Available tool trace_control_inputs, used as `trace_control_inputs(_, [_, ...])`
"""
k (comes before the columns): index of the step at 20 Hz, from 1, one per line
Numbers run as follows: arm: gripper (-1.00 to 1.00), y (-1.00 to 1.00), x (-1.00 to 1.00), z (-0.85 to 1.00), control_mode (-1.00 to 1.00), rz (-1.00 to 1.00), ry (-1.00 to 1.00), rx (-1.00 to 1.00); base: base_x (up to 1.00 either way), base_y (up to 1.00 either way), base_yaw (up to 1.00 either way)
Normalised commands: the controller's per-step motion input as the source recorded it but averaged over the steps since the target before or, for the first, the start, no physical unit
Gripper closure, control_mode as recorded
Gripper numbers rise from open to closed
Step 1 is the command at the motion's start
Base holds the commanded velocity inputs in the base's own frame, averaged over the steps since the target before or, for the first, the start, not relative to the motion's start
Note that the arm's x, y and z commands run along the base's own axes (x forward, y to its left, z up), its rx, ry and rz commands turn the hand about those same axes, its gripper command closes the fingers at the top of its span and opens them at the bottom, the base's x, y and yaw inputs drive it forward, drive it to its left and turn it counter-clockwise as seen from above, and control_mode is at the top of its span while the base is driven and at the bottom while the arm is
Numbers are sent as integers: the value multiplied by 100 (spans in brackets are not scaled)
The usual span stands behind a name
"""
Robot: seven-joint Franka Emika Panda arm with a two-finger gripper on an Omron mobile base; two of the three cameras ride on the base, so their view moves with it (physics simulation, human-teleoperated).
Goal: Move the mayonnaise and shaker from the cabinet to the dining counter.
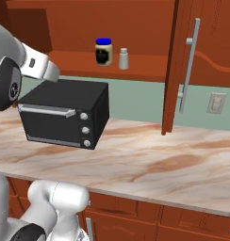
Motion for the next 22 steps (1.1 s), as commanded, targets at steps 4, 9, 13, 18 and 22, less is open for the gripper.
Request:
trace_control_inputs(4, [-100, 36, 83, -37, -100, 7, 20, 12, 0, 0, 0])
trace_control_inputs(9, [-100, 34, 66, -19, -100, 10, 17, 14, 0, 0, 0])
trace_control_inputs(13, [-100, 61, 18, -4, -100, 16, 9, 16, 0, 0, 0])
trace_control_inputs(18, [-100, 96, 0, -8, -100, 19, 7, 11, 0, 0, 0])
trace_control_inputs(22, [-100, 100, 0, -11, -100, 18, 5, 4, 0, 0, 0])
